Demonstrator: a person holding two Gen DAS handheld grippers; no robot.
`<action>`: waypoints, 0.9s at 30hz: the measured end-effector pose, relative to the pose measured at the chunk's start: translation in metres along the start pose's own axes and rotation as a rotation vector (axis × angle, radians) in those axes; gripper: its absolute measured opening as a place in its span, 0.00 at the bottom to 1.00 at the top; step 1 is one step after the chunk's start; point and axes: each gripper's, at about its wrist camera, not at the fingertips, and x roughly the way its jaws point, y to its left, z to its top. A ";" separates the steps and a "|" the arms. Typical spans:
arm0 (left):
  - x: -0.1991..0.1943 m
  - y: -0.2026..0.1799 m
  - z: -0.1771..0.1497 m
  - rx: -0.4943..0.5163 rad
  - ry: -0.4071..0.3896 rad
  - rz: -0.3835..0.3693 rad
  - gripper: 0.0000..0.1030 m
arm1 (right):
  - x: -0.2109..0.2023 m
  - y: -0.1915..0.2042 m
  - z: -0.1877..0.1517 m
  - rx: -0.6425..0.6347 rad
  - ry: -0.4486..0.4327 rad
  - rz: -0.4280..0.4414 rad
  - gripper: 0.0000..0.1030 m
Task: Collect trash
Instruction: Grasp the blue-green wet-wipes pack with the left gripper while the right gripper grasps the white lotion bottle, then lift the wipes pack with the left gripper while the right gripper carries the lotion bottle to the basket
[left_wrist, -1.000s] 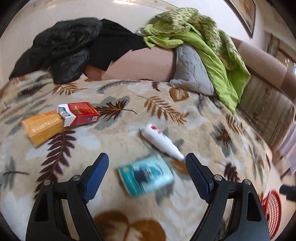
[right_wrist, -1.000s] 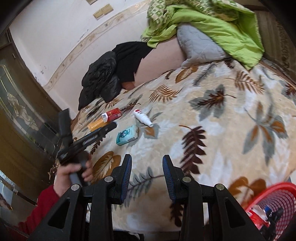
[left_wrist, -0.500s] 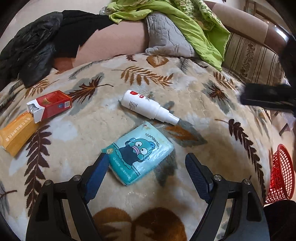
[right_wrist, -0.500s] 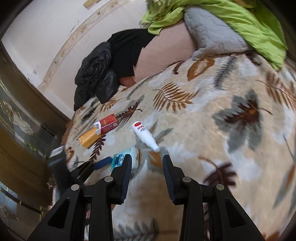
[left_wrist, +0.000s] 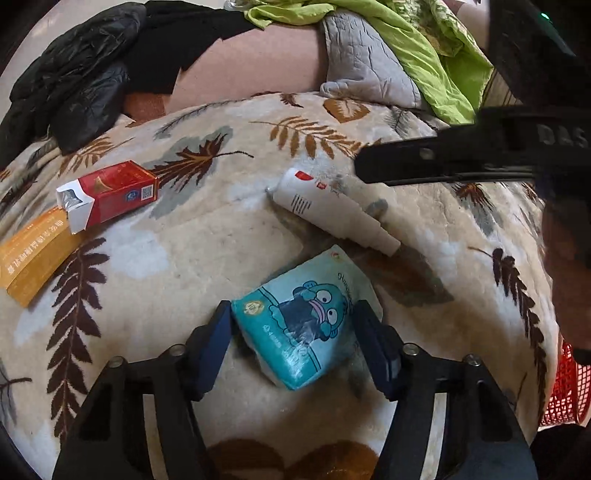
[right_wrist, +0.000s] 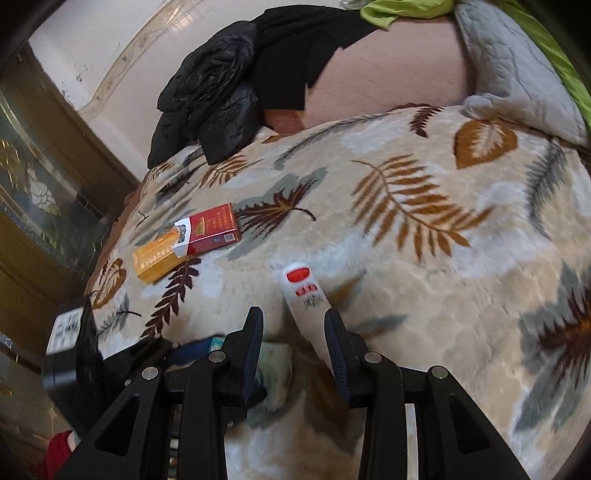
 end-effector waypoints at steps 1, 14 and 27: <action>-0.001 0.002 0.000 -0.006 0.003 -0.006 0.58 | 0.004 0.001 0.002 -0.006 0.010 0.003 0.37; -0.003 0.007 0.000 -0.019 -0.002 -0.069 0.65 | 0.041 0.002 -0.001 -0.075 0.071 -0.049 0.28; -0.002 0.006 -0.001 0.004 0.010 -0.088 0.69 | 0.062 -0.005 0.003 -0.020 0.068 -0.015 0.31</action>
